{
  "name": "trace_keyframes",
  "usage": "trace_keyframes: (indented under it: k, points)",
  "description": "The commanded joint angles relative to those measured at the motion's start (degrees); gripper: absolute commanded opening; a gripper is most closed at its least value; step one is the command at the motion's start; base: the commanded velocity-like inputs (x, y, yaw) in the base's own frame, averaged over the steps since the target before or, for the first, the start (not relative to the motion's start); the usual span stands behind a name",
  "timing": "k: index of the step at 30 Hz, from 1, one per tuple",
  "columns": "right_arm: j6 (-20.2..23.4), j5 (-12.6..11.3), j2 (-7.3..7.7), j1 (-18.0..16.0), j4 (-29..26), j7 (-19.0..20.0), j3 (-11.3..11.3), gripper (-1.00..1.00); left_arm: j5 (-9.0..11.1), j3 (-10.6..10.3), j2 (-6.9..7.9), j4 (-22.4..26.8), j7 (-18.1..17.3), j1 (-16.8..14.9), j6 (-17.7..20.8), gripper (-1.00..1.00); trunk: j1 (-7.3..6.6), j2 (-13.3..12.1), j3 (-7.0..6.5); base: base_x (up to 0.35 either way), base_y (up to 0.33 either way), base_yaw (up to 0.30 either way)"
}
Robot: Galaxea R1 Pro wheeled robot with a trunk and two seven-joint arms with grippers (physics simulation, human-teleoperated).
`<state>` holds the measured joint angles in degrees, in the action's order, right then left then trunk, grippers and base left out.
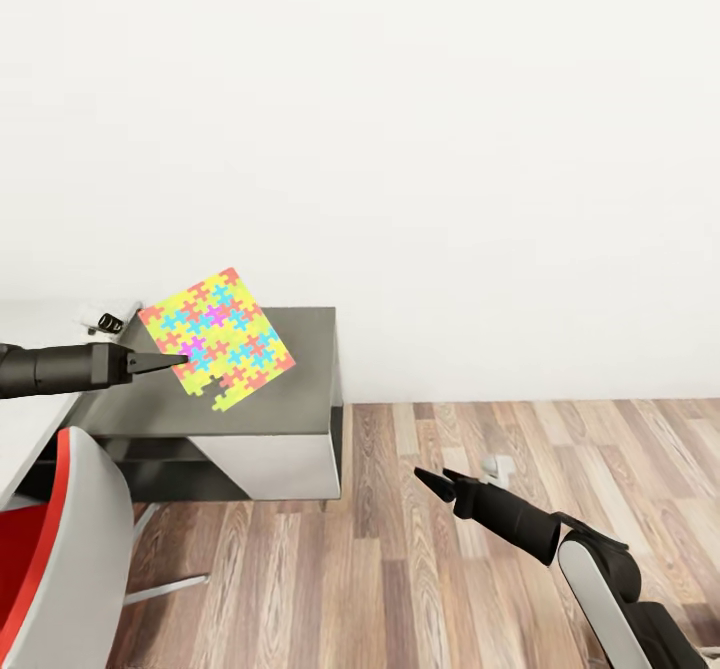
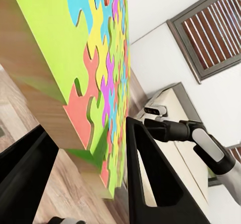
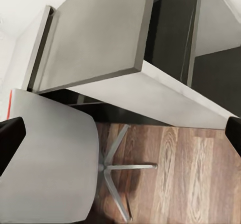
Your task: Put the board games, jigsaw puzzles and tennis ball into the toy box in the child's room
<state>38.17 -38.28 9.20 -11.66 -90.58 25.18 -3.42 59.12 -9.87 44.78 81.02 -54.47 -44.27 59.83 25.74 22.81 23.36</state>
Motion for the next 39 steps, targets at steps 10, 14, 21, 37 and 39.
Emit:
trace_keyframes:
  k: [10, 14, 21, 37, 39]
  points:
    - [0.27, -0.22, 0.03, -0.03, -0.04, -0.02, 0.0, 1.0, 0.03, -0.09, 0.04, -0.03, -0.2, -0.11, 0.17, -1.0, 0.04, 0.1, -0.69, 0.008, -0.047, 0.186]
    - [0.25, -0.22, 0.03, -0.03, -0.04, 0.01, 0.0, 1.0, 0.03, -0.07, 0.04, 0.0, -0.2, -0.11, 0.17, -1.0, 0.04, 0.1, -1.01, 0.0, -0.003, 0.186]
    - [0.24, -0.22, 0.03, -0.03, -0.04, -0.03, 0.0, 1.0, 0.03, 0.01, 0.11, 0.01, -0.2, -0.11, 0.17, -1.0, 0.04, 0.1, -1.56, 0.0, 0.0, 0.186]
    - [0.23, -0.22, 0.12, -0.03, -0.04, 0.02, 0.08, 1.0, 0.03, 0.3, 0.13, 0.17, -0.2, -0.11, 0.17, -1.0, 0.04, 0.1, -2.81, 0.0, 0.0, 0.186]
    - [0.23, -0.22, 0.12, -0.03, -0.04, 0.04, 0.08, 1.0, 0.03, 0.29, 0.13, 0.18, -0.25, -0.11, 0.17, -1.0, 0.04, 0.1, -2.97, 0.0, 0.0, 0.186]
